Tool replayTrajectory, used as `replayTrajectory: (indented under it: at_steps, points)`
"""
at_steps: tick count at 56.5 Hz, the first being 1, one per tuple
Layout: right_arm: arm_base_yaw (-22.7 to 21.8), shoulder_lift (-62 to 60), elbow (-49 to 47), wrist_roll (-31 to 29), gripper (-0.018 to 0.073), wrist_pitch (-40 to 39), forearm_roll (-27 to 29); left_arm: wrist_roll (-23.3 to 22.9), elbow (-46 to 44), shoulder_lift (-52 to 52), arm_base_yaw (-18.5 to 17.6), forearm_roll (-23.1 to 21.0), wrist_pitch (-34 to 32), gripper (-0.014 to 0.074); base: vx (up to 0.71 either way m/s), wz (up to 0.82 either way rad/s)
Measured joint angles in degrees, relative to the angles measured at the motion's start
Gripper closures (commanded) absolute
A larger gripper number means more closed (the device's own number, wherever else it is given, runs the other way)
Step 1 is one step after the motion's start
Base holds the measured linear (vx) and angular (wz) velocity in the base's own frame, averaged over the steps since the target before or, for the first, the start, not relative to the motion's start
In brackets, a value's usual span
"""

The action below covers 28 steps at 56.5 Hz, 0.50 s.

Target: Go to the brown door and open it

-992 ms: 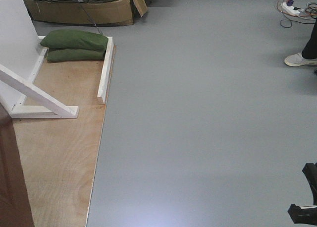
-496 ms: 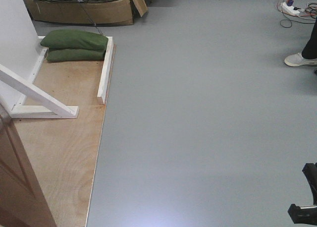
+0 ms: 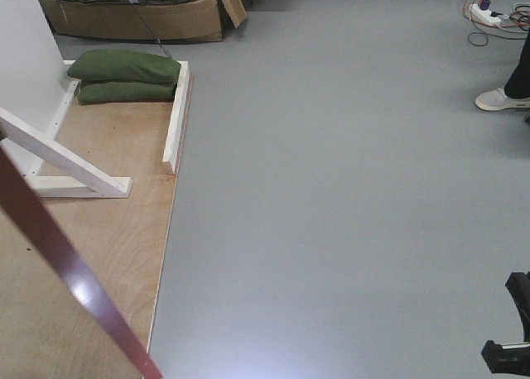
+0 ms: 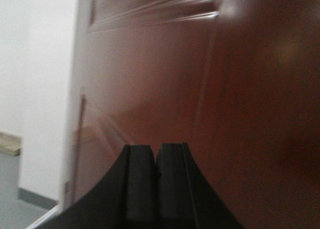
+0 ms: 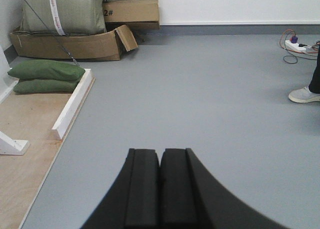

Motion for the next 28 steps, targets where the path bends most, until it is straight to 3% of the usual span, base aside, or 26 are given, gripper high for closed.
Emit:
replayTrajectory:
  at_steps: [28]
  points:
    - [0.0, 0.0, 0.0, 0.0, 0.0559, 0.0, 0.0, 0.0, 0.0, 7.2, -12.8, 1.1, -12.1, 0.0561, 0.0, 0.0]
